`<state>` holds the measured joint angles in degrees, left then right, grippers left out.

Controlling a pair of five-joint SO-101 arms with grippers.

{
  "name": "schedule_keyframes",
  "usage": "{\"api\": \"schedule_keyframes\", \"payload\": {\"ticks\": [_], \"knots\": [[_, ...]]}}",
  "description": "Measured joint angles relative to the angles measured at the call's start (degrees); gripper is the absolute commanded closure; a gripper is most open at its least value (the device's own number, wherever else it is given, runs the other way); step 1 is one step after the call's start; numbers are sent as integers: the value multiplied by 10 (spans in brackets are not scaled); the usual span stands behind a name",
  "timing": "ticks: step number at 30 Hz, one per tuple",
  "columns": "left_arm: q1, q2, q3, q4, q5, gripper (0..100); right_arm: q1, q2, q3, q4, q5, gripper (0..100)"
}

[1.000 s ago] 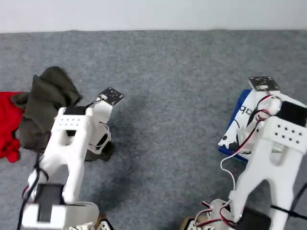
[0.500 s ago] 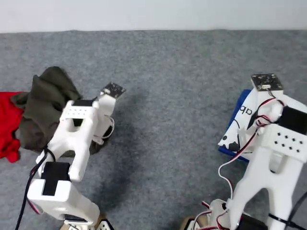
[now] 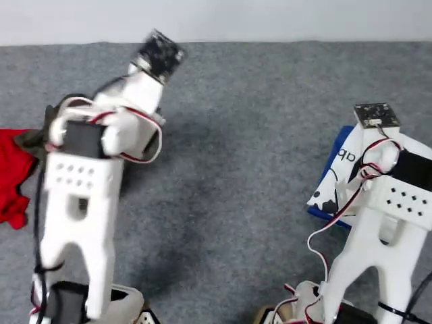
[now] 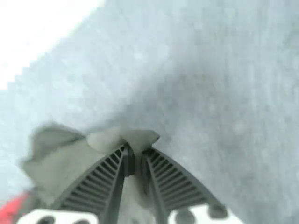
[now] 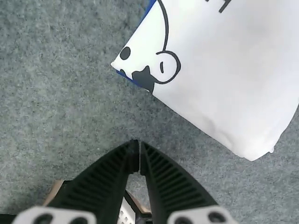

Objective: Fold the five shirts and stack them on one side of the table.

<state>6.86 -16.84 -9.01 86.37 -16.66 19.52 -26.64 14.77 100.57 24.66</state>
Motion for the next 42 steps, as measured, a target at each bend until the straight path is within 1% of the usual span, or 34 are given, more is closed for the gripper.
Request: {"api": "schedule_keyframes", "payload": {"ticks": [3, 8, 11, 15, 19, 27, 31, 35, 39, 42], "knots": [[0, -19, -98, 39, 0, 995, -24, 0, 1, 0, 0, 990], [-4, -30, -267, 121, 0, 995, -102, 0, 1, 0, -1, 990], [-42, -57, -302, 130, 0, 995, -160, 0, 1, 0, -20, 990], [-121, -111, -292, 130, 0, 995, -236, 0, 1, -5, -43, 990], [-207, -177, -240, 130, -4, 995, -288, 6, 1, -36, -63, 990], [-351, -306, -75, 130, -62, 995, -388, 105, 1, -105, -68, 990], [-442, -333, 21, 130, -90, 995, -426, 142, 1, -160, -68, 990], [-531, -333, 113, 130, -108, 995, -469, 171, 1, -212, -68, 990], [-582, -336, 199, 130, -112, 995, -506, 200, 1, -252, -68, 982], [-594, -336, 258, 130, -112, 995, -544, 212, 1, -275, -68, 905]]}}
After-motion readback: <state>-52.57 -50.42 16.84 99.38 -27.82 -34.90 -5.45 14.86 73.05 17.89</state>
